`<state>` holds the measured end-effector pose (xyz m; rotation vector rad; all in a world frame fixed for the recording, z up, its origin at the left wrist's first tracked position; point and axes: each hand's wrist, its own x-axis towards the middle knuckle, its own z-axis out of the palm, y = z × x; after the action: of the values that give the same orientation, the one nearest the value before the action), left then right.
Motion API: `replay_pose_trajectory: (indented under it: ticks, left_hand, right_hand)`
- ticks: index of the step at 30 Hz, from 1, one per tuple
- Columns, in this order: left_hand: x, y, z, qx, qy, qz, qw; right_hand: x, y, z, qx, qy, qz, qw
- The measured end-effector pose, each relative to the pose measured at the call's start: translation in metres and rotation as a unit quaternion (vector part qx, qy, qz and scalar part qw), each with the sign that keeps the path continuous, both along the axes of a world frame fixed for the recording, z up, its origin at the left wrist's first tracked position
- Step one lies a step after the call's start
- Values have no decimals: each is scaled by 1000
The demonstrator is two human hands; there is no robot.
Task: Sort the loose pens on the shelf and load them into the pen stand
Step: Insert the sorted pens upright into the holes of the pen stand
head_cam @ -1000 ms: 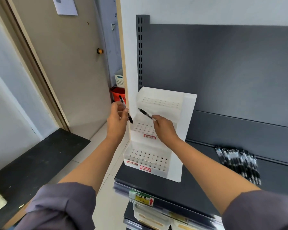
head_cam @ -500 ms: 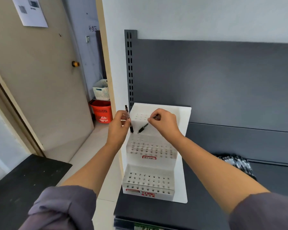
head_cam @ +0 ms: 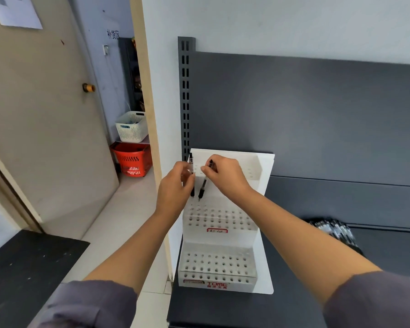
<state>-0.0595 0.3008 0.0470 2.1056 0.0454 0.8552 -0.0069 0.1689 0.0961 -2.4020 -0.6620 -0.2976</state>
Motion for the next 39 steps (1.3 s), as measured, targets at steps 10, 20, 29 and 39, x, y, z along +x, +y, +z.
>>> replay_pose_trajectory:
  ticks: [10,20,29,39]
  left_hand:
    - [2,3,-14,31,60,9,998]
    - [7,-2,-18,54,123,38,990]
    - [8,-6,-13,58,102,77,990]
    - [1,-17,4,31,-8,65,997]
  right_hand:
    - [-2,14,-7,17,79,15,997]
    - [4,8,-7,57,62,19,996]
    - [4,9,-9,29,28,19,999]
    - [8,-2,-4,57,45,59,996]
